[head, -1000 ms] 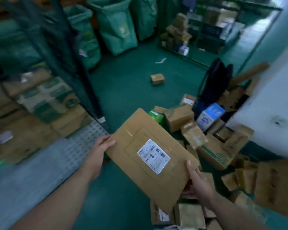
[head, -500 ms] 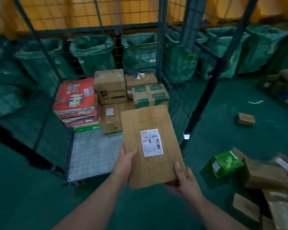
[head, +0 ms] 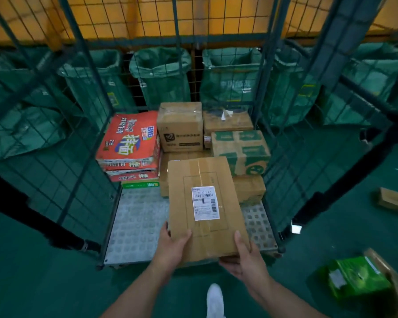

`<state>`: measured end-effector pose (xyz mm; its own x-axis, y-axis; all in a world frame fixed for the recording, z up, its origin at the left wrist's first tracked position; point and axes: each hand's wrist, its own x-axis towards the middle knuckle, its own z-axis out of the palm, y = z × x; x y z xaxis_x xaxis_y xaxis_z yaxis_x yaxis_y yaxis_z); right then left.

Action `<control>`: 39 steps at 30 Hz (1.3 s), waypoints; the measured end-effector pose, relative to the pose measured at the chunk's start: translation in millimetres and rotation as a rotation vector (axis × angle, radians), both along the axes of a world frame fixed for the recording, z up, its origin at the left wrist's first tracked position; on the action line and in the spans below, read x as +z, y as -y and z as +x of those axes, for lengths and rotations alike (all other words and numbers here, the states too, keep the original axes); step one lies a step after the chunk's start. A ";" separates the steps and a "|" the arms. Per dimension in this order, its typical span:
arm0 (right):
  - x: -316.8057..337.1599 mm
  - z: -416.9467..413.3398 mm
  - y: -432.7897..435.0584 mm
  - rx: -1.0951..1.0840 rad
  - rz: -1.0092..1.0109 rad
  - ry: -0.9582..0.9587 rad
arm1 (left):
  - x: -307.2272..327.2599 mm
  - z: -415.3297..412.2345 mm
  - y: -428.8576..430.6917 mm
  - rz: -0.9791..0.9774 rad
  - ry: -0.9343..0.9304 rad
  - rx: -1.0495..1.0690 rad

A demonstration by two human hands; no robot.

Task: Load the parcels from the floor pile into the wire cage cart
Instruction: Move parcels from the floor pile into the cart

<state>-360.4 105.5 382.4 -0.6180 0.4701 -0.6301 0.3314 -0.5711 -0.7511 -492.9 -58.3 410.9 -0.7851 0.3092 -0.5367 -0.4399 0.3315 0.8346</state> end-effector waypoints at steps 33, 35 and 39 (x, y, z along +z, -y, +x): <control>-60.3 -386.3 -12.5 0.105 0.101 0.370 | -72.1 -377.6 -6.9 -0.069 0.293 -0.060; -65.8 -397.1 -8.5 0.071 0.084 0.378 | -84.5 -396.7 -7.0 -0.078 0.311 -0.086; -91.8 -408.4 -2.1 0.045 0.089 0.398 | -107.2 -415.2 -8.2 -0.109 0.336 -0.120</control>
<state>-768.8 107.6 290.6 -0.3556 0.5116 -0.7822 0.6291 -0.4879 -0.6051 -908.1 -50.1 303.7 -0.5213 0.3156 -0.7929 -0.6357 0.4762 0.6075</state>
